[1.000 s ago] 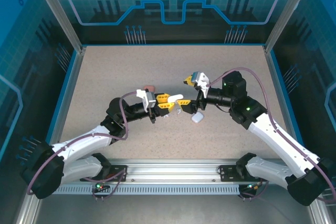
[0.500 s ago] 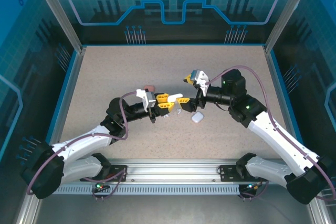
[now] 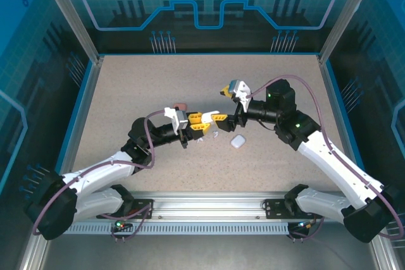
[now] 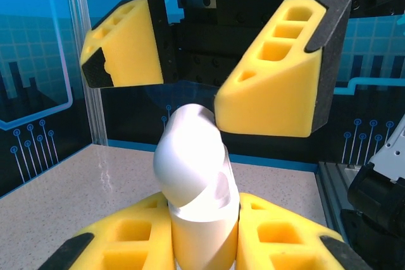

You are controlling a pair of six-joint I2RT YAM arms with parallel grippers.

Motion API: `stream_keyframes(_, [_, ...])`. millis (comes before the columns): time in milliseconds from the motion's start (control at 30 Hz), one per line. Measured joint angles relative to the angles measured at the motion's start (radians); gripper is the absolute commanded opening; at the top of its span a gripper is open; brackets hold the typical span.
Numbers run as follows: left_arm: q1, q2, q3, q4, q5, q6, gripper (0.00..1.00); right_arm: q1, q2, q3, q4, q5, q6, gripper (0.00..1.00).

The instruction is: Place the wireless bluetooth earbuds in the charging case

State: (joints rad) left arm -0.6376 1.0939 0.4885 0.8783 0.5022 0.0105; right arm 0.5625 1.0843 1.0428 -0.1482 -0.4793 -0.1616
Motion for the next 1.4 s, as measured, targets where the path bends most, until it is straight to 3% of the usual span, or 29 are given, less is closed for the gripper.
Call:
stream_keyframes(1000, [0.000, -0.018, -0.016, -0.006, -0.005, 0.019, 0.03, -0.010, 0.029, 0.078, -0.022, 0.007, 0.029, 1.00])
stream_keyframes(1400, [0.000, -0.217, -0.140, -0.076, -0.089, 0.053, 0.02, -0.098, -0.059, 0.071, -0.201, 0.324, 0.335, 1.00])
